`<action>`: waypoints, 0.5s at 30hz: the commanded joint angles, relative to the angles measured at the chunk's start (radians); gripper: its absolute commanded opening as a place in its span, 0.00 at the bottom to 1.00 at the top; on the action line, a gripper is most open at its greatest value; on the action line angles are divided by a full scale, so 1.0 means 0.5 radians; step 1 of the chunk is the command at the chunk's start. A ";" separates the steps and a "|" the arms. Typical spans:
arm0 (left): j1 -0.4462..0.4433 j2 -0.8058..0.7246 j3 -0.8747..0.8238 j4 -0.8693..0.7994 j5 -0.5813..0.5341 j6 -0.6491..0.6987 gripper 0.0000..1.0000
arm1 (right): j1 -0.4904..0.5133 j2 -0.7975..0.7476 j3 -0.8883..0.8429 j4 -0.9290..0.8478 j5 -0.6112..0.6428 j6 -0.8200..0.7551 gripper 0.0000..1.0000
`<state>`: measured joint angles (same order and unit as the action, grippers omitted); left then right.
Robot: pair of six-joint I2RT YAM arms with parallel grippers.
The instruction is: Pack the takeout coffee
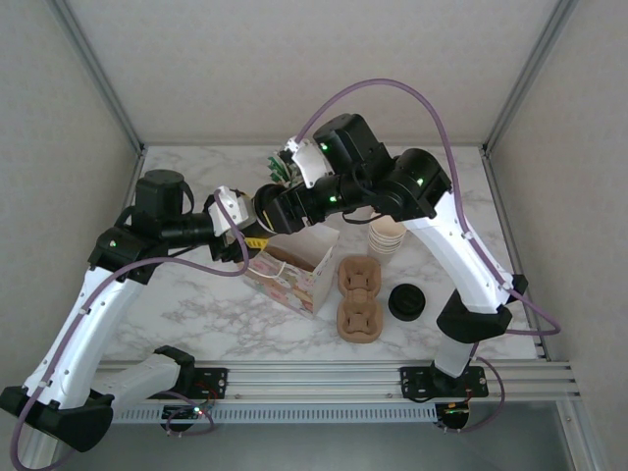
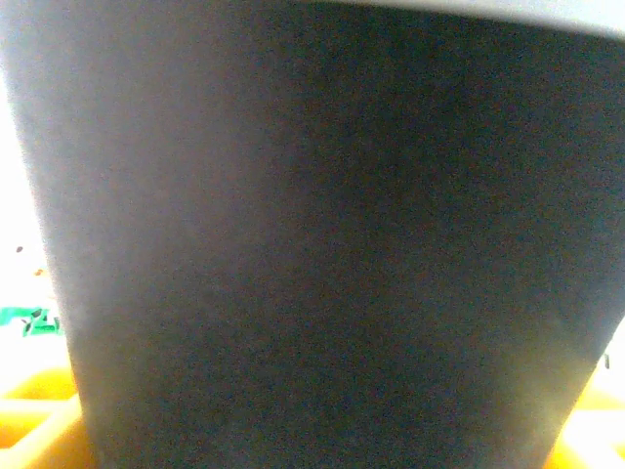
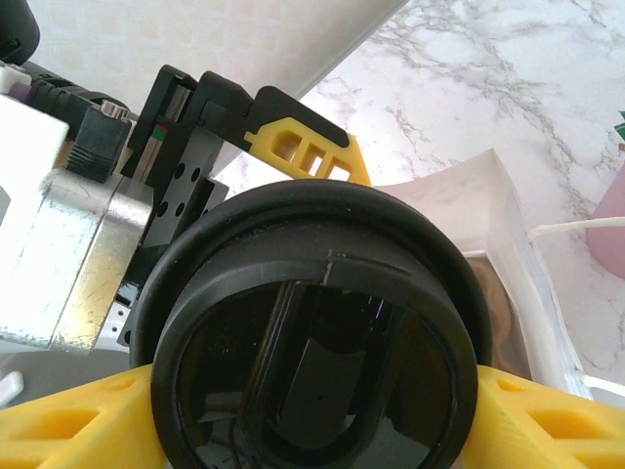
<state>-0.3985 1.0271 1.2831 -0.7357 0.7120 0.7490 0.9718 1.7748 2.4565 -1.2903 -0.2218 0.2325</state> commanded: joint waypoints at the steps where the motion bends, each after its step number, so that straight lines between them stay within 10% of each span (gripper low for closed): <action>1: -0.028 -0.020 0.058 0.046 0.072 0.036 0.71 | 0.001 0.043 -0.036 0.023 -0.009 0.028 0.68; 9: -0.027 -0.021 0.064 0.041 0.036 0.013 0.75 | 0.004 0.017 -0.041 0.022 0.159 0.012 0.63; 15: -0.025 -0.044 0.068 0.096 -0.060 -0.074 1.00 | 0.003 -0.071 -0.117 0.042 0.307 -0.027 0.63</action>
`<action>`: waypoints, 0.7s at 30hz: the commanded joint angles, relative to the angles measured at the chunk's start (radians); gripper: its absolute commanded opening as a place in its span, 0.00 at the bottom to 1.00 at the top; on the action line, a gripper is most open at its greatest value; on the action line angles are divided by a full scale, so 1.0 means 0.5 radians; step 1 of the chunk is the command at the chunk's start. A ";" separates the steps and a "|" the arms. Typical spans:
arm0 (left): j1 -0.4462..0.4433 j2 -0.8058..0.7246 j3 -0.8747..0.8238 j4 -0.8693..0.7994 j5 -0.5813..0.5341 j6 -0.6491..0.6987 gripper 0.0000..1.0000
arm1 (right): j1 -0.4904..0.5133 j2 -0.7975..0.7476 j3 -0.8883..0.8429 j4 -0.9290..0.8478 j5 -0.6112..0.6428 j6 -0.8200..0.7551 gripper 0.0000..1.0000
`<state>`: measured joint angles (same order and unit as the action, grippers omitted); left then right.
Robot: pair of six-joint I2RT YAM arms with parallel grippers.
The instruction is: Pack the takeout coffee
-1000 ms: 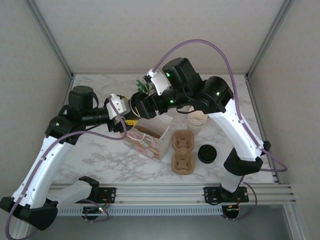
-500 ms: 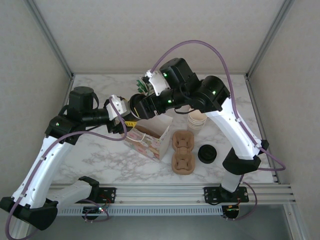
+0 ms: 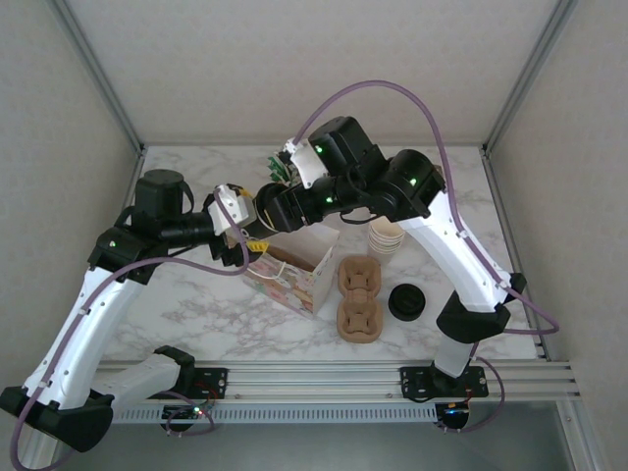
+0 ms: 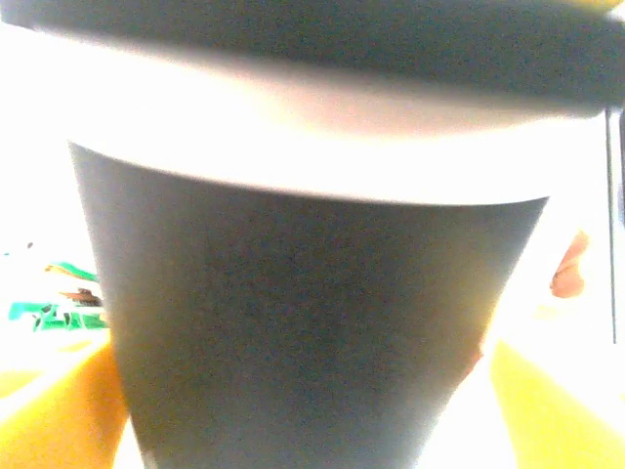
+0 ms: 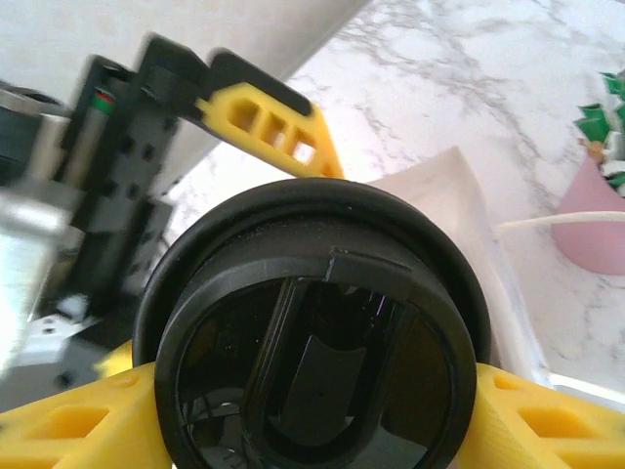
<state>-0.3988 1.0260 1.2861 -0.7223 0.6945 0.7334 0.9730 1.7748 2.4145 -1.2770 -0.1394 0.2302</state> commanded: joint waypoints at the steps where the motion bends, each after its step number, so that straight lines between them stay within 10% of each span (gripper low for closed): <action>1: -0.022 -0.046 0.065 0.083 -0.032 -0.056 1.00 | 0.001 -0.085 -0.042 0.011 0.171 -0.027 0.63; 11: -0.014 -0.303 0.051 0.357 -0.095 -0.510 1.00 | -0.001 -0.134 -0.120 -0.051 0.373 -0.151 0.62; 17: -0.015 -0.377 0.140 0.412 -1.080 -1.351 1.00 | 0.005 -0.071 -0.119 -0.071 0.130 -0.364 0.59; 21: -0.007 -0.323 0.098 0.292 -1.344 -1.717 0.99 | 0.005 0.028 -0.051 -0.157 0.063 -0.553 0.58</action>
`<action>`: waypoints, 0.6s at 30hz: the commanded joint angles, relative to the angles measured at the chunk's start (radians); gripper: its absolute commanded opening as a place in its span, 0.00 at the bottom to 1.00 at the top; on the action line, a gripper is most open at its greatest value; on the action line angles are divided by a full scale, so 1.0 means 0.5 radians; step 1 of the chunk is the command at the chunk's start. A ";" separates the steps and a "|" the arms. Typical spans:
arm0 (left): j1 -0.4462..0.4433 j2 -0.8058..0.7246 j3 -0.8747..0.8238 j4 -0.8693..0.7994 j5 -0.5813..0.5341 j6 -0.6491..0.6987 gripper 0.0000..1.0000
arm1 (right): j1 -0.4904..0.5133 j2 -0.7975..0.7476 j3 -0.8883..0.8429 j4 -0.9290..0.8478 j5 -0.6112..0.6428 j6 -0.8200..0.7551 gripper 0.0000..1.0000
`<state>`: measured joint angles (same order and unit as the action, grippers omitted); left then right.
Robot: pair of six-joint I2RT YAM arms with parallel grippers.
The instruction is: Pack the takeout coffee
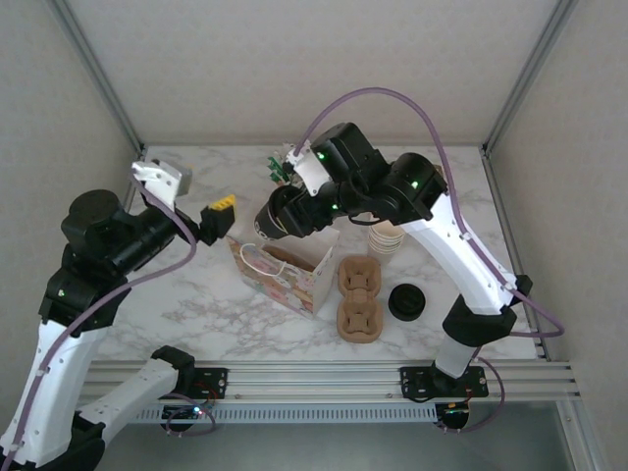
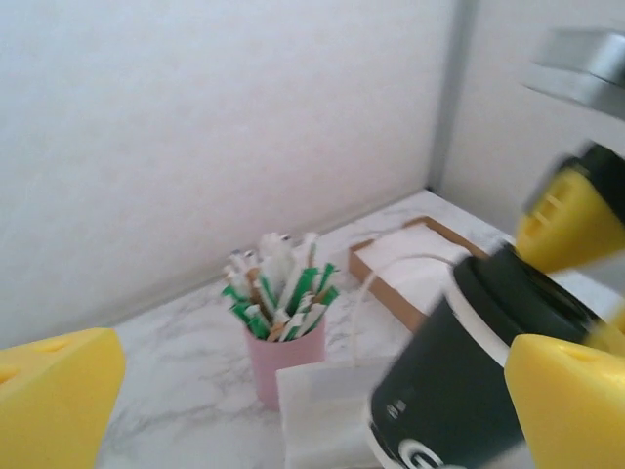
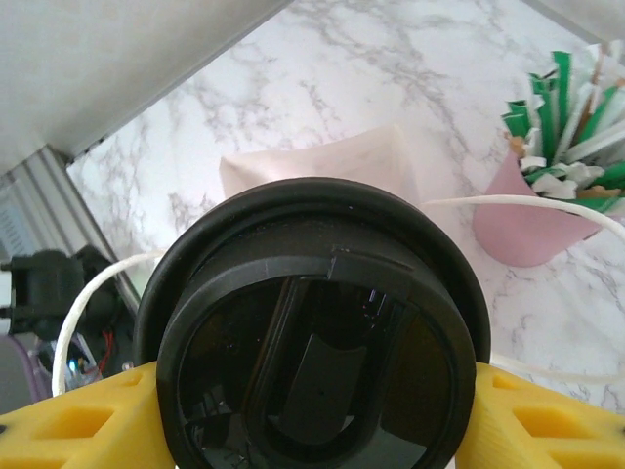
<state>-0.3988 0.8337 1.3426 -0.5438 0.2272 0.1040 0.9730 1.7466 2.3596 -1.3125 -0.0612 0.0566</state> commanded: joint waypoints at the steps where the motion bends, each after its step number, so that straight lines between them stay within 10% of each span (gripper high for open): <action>1: 0.006 0.085 -0.031 -0.084 -0.454 -0.536 0.97 | 0.004 0.102 0.064 -0.101 -0.092 -0.252 0.58; 4: 0.168 0.181 -0.078 -0.144 -0.358 -0.773 0.93 | 0.005 0.164 0.067 -0.130 -0.012 -0.346 0.58; 9: 0.652 0.346 -0.160 -0.042 0.474 -1.162 0.87 | 0.003 0.277 0.078 -0.174 0.075 -0.432 0.57; 18: 0.667 0.481 -0.168 -0.199 0.688 -1.025 0.86 | 0.005 0.468 0.096 -0.210 0.068 -0.488 0.56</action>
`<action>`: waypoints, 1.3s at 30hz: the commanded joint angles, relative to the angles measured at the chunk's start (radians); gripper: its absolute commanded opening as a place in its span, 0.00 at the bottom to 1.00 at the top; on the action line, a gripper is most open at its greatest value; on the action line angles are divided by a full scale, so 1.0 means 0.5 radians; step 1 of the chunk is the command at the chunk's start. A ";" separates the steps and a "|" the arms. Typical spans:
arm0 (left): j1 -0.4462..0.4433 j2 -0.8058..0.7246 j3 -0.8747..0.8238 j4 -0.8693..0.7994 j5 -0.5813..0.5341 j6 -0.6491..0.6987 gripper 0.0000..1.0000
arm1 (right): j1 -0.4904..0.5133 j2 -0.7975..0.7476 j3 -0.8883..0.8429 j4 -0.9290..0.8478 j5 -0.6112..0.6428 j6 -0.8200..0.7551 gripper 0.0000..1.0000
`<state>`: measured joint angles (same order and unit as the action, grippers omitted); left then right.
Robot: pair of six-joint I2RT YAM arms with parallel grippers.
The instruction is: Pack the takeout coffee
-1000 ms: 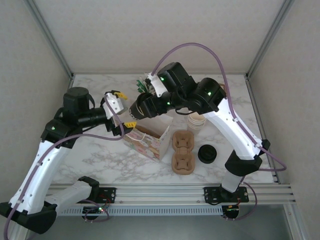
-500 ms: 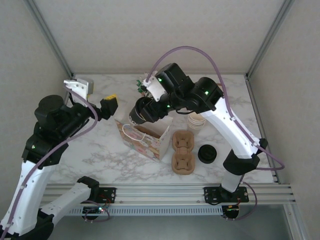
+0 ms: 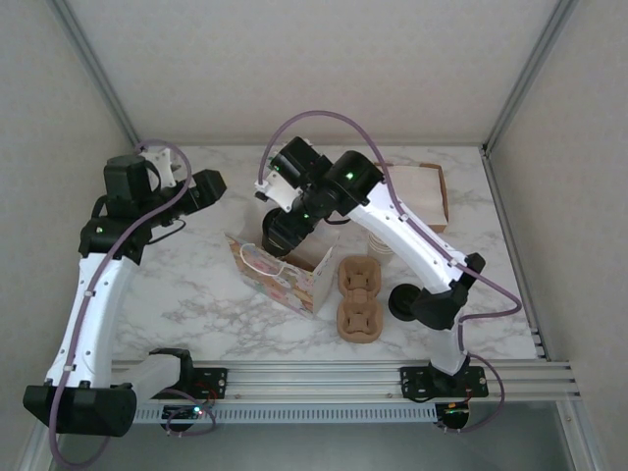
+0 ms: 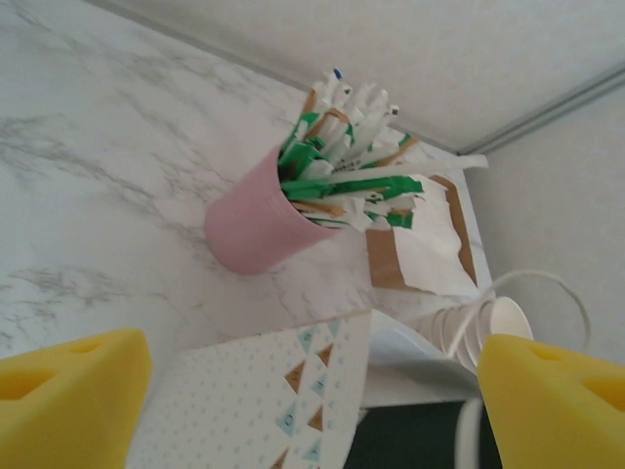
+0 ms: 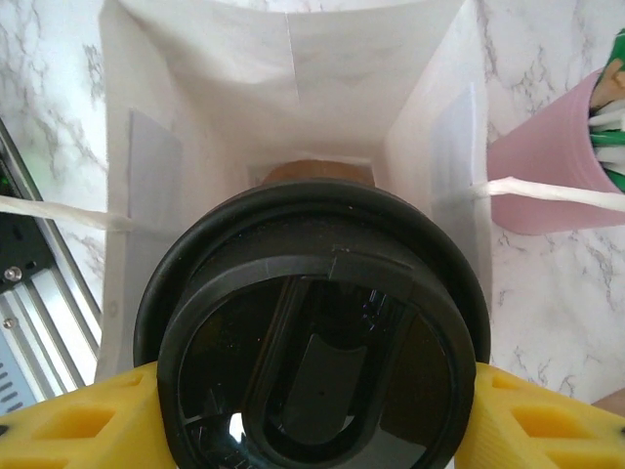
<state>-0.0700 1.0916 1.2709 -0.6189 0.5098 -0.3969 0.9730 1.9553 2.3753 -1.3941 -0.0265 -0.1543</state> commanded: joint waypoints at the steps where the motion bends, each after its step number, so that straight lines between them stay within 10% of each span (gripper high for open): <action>1: 0.008 -0.033 -0.037 -0.060 0.097 -0.016 0.86 | 0.005 0.066 0.066 -0.051 -0.008 -0.072 0.56; 13: -0.012 0.029 -0.084 -0.165 0.225 0.121 0.81 | 0.004 0.137 -0.026 -0.056 -0.041 -0.162 0.54; 39: -0.020 0.098 -0.311 0.068 -0.274 -0.166 0.70 | 0.055 0.277 -0.145 0.008 0.119 -0.171 0.52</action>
<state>-0.0765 1.1336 1.1286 -0.6426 0.3969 -0.4271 0.9825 2.0689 2.3150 -1.3880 0.0090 -0.2253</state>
